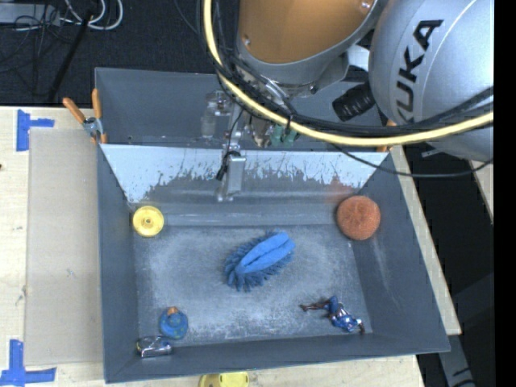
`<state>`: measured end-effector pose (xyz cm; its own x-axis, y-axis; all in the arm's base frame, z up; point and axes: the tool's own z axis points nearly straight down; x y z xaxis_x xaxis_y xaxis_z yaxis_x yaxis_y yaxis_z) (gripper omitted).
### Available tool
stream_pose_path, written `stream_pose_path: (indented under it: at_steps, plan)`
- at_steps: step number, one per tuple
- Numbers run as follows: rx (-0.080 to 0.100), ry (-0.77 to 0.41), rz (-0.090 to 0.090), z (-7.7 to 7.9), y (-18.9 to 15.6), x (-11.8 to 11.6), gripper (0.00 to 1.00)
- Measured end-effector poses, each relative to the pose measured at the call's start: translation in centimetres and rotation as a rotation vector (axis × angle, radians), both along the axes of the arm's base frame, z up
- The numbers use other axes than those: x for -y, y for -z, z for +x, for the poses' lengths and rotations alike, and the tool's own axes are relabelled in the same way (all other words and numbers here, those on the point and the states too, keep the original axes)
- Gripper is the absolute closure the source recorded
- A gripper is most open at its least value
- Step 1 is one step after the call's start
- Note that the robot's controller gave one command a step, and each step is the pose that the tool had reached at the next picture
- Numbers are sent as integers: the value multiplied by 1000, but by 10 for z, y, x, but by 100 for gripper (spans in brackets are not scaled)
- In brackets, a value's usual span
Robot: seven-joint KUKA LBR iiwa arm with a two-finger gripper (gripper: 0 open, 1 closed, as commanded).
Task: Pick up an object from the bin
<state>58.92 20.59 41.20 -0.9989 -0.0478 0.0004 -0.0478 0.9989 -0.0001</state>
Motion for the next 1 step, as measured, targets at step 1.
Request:
stream_pose_path:
  at_steps: [1]
  plan:
    - [18, -22, 5, -1, 3, -3, 0]
